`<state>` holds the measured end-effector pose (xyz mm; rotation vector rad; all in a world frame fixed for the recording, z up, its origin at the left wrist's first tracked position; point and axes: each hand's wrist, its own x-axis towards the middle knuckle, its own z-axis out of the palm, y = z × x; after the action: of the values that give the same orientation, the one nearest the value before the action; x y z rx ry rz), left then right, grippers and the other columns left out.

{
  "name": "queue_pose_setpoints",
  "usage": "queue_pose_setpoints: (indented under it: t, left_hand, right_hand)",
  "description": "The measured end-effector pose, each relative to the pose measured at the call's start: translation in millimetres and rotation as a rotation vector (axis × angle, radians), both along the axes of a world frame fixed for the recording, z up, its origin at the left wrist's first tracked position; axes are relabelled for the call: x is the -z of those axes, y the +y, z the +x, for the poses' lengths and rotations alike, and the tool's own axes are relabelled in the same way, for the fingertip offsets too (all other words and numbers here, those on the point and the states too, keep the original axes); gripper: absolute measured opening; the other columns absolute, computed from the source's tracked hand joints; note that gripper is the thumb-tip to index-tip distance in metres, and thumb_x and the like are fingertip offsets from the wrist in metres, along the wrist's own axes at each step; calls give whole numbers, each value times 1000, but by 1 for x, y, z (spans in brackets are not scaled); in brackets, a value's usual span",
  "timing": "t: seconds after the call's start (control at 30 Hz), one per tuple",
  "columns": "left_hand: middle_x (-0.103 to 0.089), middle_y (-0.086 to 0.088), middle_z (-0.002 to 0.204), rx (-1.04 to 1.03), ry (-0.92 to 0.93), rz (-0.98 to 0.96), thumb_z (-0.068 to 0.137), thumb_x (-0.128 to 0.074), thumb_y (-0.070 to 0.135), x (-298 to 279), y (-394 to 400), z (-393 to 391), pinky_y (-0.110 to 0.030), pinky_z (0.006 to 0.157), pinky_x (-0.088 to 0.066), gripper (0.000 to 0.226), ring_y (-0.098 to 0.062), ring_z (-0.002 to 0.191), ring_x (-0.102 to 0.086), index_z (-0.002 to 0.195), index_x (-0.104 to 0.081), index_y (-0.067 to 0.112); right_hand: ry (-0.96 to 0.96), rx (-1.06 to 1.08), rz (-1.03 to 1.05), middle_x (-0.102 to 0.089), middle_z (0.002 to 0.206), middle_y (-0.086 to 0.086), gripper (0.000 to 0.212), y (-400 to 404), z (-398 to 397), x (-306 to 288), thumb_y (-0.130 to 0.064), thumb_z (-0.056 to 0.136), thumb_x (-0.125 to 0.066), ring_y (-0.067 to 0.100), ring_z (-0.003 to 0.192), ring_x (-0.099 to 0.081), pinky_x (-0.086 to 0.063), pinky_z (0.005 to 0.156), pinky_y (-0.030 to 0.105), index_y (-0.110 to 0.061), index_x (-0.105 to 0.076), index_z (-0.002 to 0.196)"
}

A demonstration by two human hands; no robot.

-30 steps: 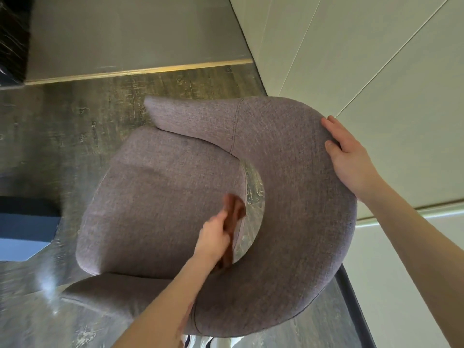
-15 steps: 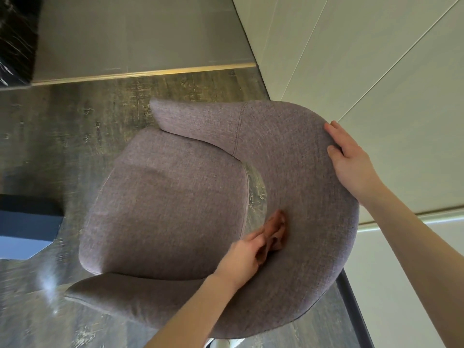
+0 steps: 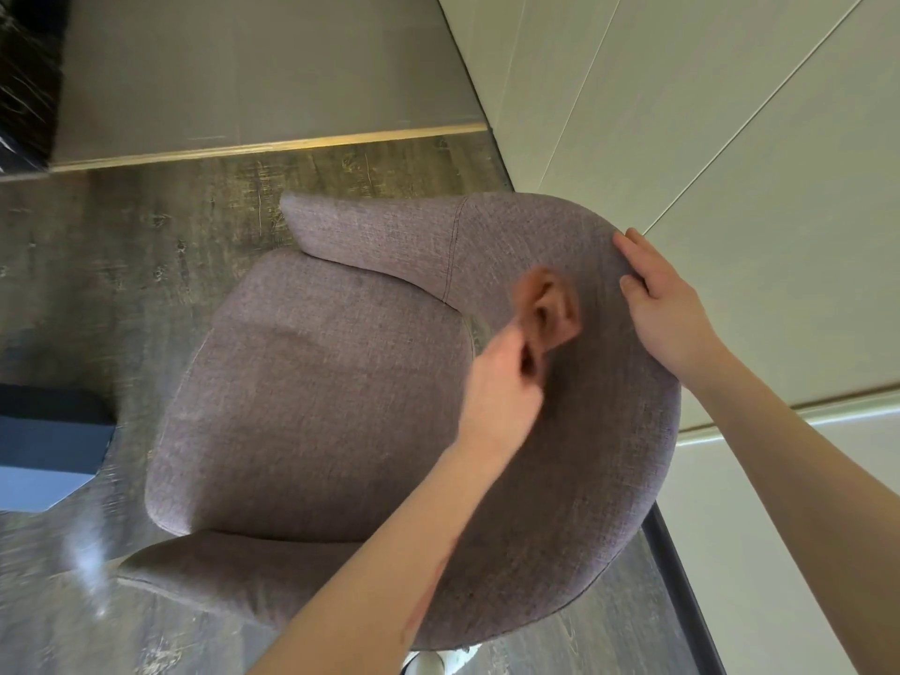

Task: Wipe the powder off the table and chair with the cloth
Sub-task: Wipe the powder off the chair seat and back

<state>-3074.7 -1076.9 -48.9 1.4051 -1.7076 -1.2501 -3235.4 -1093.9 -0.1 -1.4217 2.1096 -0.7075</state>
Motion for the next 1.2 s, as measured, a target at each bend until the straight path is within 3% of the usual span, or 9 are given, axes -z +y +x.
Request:
queue_pose_setpoints:
  t: [0.1,0.2,0.33,0.47,0.57,0.7,0.87,1.0,1.2]
  left_hand:
    - [-51,-12,139,221,-37,-217,80,-54,-4,-2,18,-25,-42,93,-49,51,-36,114,-58,128,-51,11]
    - [-42,-11,147,335,-97,-271,82,-53,5,32,37,-12,-46,96,-48,53,-35,123,-53,134,-47,13]
    - [-42,-3,148,474,-240,-31,95,-42,24,74,57,39,-29,100,-42,42,-25,126,-51,135,-48,17]
    - [-56,-14,129,704,-676,269,93,-43,16,95,54,82,-37,96,-41,32,-34,115,-55,124,-53,13]
    - [-58,-16,125,734,-864,381,93,-43,15,102,32,102,-42,97,-45,42,-36,113,-57,133,-46,26]
    - [-60,-20,123,258,-513,443,85,-45,-1,80,5,77,-35,94,-43,47,-36,116,-56,130,-50,12]
    - [-58,-18,129,247,-206,256,84,-44,-3,30,21,-5,-36,93,-41,56,-35,117,-54,137,-43,16]
    - [-52,-17,133,347,-336,212,90,-44,3,52,30,9,-38,97,-40,40,-36,119,-52,129,-50,11]
    - [-59,-18,123,692,-729,524,93,-43,16,98,35,66,-38,94,-43,32,-36,112,-57,123,-54,12]
  right_hand:
    - [-41,15,-17,-24,154,-2,48,-1,0,1,-2,95,-36,11,141,-22,-11,109,14,-18,-36,140]
    - [-21,-4,4,-22,155,-3,49,-1,0,2,-2,95,-34,11,142,-20,-10,109,15,-19,-34,142]
    - [-23,-16,20,-19,156,-6,49,0,-2,-1,-5,97,-32,10,142,-17,-10,109,17,-21,-31,143]
    - [-22,-9,26,-19,156,-7,49,0,0,-2,-6,97,-31,10,142,-17,-10,111,19,-22,-31,143]
    - [-26,-12,16,-19,156,-6,49,1,1,-1,-6,97,-32,10,142,-18,-10,111,18,-22,-31,143]
    - [-59,4,9,-20,156,-7,48,1,1,-3,-6,97,-32,9,142,-18,-10,111,17,-22,-32,143]
    - [-60,-1,-3,-21,155,-5,48,1,0,-1,-5,97,-33,9,142,-18,-10,110,15,-20,-33,143]
    - [-68,11,3,-21,155,-9,48,1,-1,0,-7,97,-33,8,141,-19,-11,112,18,-24,-33,142]
    - [-43,4,9,-22,155,-7,49,1,0,-2,-6,97,-33,9,141,-20,-10,108,15,-23,-33,142]
